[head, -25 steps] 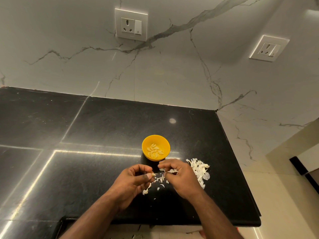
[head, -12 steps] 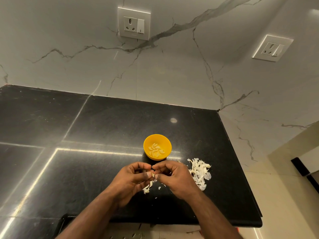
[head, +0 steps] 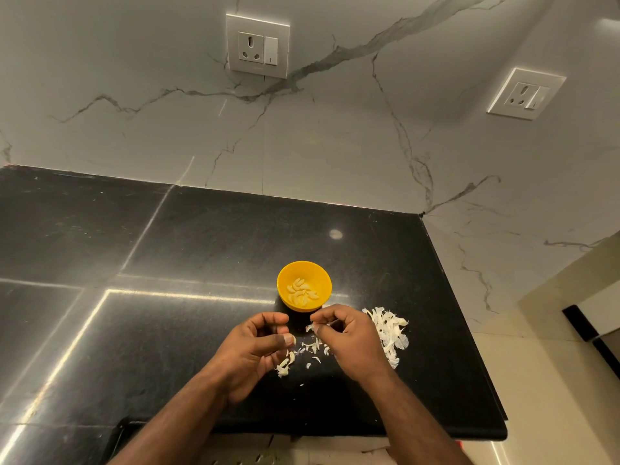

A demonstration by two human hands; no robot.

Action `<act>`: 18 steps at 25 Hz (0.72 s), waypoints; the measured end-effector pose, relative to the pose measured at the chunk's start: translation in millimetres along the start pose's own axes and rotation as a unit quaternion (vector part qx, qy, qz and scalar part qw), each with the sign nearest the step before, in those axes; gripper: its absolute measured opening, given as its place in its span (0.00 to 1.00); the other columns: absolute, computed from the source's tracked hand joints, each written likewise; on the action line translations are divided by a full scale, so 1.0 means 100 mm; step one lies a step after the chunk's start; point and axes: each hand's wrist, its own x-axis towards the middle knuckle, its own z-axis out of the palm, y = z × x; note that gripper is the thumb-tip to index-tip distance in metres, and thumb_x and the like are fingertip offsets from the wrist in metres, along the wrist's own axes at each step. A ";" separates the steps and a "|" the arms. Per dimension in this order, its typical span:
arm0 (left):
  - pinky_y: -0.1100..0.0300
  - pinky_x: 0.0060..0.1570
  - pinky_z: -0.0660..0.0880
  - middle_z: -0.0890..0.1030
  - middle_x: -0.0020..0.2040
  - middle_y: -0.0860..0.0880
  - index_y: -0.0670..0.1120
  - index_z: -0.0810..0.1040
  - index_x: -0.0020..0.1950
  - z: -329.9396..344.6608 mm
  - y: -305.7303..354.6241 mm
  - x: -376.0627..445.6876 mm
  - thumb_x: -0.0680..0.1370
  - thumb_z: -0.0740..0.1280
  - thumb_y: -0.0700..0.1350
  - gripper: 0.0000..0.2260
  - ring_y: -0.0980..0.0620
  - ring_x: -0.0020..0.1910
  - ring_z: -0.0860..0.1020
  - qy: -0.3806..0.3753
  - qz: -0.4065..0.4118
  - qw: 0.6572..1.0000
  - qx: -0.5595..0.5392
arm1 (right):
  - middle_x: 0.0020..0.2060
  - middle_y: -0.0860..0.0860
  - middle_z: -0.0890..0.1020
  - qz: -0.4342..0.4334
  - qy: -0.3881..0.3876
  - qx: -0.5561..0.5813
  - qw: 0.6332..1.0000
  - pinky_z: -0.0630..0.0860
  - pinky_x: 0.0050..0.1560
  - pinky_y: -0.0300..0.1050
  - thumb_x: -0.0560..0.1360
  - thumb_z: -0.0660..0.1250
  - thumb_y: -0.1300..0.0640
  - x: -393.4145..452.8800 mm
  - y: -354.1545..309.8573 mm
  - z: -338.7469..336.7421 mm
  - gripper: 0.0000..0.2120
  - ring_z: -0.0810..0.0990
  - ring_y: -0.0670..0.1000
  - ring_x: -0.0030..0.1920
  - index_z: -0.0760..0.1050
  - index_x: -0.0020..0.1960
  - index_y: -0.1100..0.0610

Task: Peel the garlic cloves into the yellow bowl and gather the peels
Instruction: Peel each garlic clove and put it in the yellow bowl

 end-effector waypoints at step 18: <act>0.54 0.44 0.79 0.86 0.41 0.51 0.51 0.84 0.45 -0.02 -0.09 0.04 0.77 0.73 0.45 0.02 0.54 0.39 0.83 0.081 0.155 0.909 0.378 | 0.38 0.49 0.87 0.067 -0.041 0.012 0.997 0.83 0.50 0.49 0.68 0.80 0.60 0.00 0.09 0.09 0.08 0.85 0.48 0.41 0.85 0.45 0.52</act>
